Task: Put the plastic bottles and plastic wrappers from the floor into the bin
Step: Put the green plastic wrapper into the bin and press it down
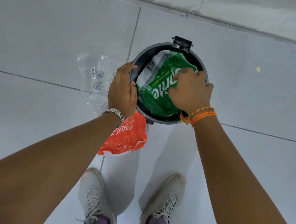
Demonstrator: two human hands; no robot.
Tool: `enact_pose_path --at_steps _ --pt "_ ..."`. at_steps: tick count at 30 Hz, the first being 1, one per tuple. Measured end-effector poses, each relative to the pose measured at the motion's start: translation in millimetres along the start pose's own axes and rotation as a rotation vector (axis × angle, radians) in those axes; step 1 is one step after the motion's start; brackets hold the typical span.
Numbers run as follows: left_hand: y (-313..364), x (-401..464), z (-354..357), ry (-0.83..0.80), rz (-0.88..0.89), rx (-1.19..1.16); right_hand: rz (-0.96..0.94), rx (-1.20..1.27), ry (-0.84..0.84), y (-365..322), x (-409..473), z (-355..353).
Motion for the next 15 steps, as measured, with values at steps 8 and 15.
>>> enact_pose_path --at_steps 8,15 --pt "-1 -1 2 0.017 -0.015 0.002 0.019 -0.199 -0.432 12 26 78" --pt "-34 -27 -19 0.175 -0.22 -0.099 0.007 0.582 0.481 47 -1 -21"
Point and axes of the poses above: each hand's wrist, its own x-axis towards the middle knuckle, its own z-axis out of the palm, y = z × x, the point moved 6 cm from there along x, towards the middle knuckle, and after that the axes turned 5 degrees about x, right-handed, at the moved point
